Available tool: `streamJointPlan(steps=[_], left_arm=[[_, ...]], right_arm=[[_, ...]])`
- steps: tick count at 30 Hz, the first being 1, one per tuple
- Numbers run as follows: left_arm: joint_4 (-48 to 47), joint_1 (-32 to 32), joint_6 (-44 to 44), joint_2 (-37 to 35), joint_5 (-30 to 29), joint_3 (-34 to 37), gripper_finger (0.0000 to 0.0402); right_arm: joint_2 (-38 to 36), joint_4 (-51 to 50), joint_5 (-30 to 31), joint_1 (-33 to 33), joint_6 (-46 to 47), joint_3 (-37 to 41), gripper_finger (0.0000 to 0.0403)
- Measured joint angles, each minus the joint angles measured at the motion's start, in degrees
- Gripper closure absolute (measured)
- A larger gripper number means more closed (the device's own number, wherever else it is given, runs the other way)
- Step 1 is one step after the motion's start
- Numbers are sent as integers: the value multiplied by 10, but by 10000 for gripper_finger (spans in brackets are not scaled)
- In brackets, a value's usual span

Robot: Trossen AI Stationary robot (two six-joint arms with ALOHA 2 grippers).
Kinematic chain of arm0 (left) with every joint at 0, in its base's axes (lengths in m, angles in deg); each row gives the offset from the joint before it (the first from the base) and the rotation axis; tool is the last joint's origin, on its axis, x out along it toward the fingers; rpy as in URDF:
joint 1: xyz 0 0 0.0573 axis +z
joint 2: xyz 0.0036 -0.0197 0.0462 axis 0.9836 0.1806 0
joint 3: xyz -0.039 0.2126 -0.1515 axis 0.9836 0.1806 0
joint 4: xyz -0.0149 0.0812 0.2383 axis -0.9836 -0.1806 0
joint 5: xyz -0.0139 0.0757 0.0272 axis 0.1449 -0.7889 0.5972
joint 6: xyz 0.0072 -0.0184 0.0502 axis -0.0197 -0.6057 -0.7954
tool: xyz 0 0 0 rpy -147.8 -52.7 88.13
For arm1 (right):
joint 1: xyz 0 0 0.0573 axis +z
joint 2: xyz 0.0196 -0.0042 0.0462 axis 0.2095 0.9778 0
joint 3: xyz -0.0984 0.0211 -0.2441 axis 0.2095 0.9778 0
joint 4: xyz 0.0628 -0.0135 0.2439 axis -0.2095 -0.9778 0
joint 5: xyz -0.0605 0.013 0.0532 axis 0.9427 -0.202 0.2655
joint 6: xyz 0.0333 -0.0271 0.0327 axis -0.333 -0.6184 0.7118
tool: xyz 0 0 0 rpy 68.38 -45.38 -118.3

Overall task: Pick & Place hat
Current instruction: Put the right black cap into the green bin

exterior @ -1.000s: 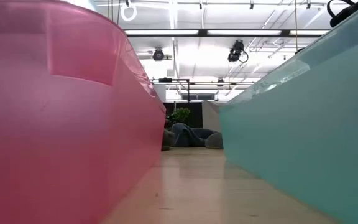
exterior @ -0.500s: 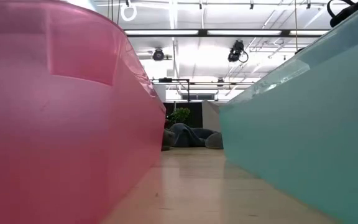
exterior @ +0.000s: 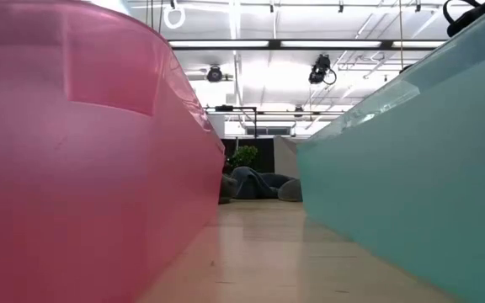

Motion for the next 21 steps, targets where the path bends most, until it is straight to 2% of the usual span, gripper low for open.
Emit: streamJointPlan(steps=[8, 14, 21], left_arm=[[6, 0, 39, 0, 2, -5, 275], [5, -1, 39, 2, 35, -38, 274], [-69, 0, 28, 47, 28, -108, 229]], right_arm=[[0, 0, 0, 0, 0, 0, 358], [0, 0, 0, 0, 0, 0, 358], [0, 0, 1, 0, -8, 0, 358]])
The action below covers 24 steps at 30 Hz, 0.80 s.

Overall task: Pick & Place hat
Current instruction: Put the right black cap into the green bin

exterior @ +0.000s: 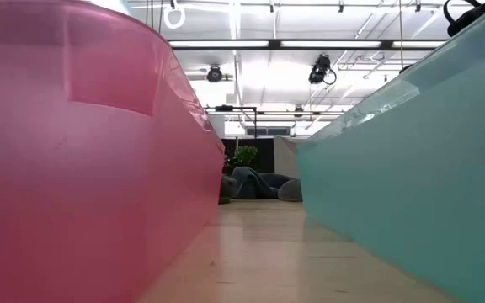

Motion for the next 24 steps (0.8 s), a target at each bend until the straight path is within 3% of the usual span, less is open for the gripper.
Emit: streamJointPlan(steps=[5, 17, 24], left_arm=[[-24, 0, 21, 56, -37, -42, 205], [-39, 29, 61, 186, -59, -84, 208], [-39, 53, 61, 210, -59, -84, 208]], right_arm=[[0, 0, 5, 0, -52, 0, 358], [0, 44, 11, 0, 1, 0, 358], [0, 31, 12, 0, 11, 0, 358]])
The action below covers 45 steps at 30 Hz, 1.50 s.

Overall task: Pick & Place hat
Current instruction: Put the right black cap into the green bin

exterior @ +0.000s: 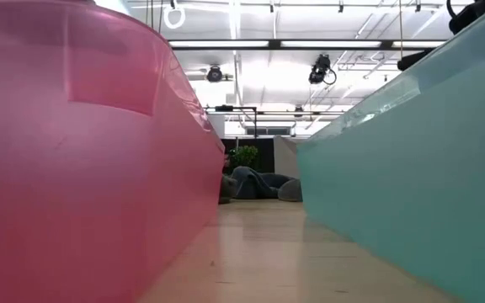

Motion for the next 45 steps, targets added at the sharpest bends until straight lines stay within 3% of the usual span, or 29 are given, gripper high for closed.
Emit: streamJointPlan(steps=[13, 27, 37, 45], left_arm=[[25, 9, -36, -1, 0, 0, 209], [90, 9, -80, 2, 0, 0, 209], [96, 42, -81, 2, -25, 0, 209], [90, 54, -37, 3, -24, 0, 209]], right_arm=[[0, -29, 0, 0, 153, 0, 358], [4, -26, 19, 0, 162, 0, 358], [80, 3, 20, 0, 210, 12, 343], [120, 25, 89, -1, 146, 12, 341]])
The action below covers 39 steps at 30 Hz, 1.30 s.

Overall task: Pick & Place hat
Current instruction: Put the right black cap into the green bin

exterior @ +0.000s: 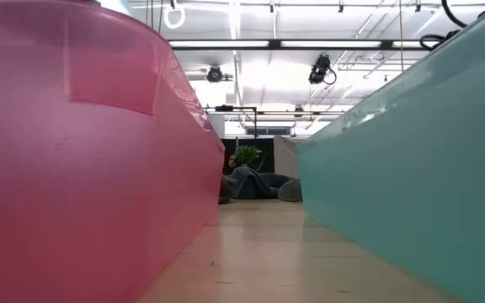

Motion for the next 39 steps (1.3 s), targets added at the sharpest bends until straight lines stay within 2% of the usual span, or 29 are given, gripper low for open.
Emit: streamJointPlan(steps=[7, 11, 16, 20, 26, 33, 39], left_arm=[[-3, -1, 110, 1, 0, 3, 209], [-2, -1, 118, 1, 1, 3, 209], [30, -1, 137, 5, 0, 3, 209], [74, -1, 134, 23, 1, 3, 209], [143, 0, 84, 67, 0, 3, 209], [152, 0, 81, 107, 1, 3, 209], [150, 0, 81, 117, 1, 3, 209]], right_arm=[[-1, 67, 4, -16, -121, -37, 323], [7, 11, 8, -27, -178, -101, 301], [53, -106, 52, -45, -199, -200, 271], [129, -208, 66, -63, -171, -277, 252], [286, -302, 64, -86, -164, -358, 243], [484, -328, 44, -125, -208, -394, 243], [606, -351, 24, -160, -223, -447, 243]])
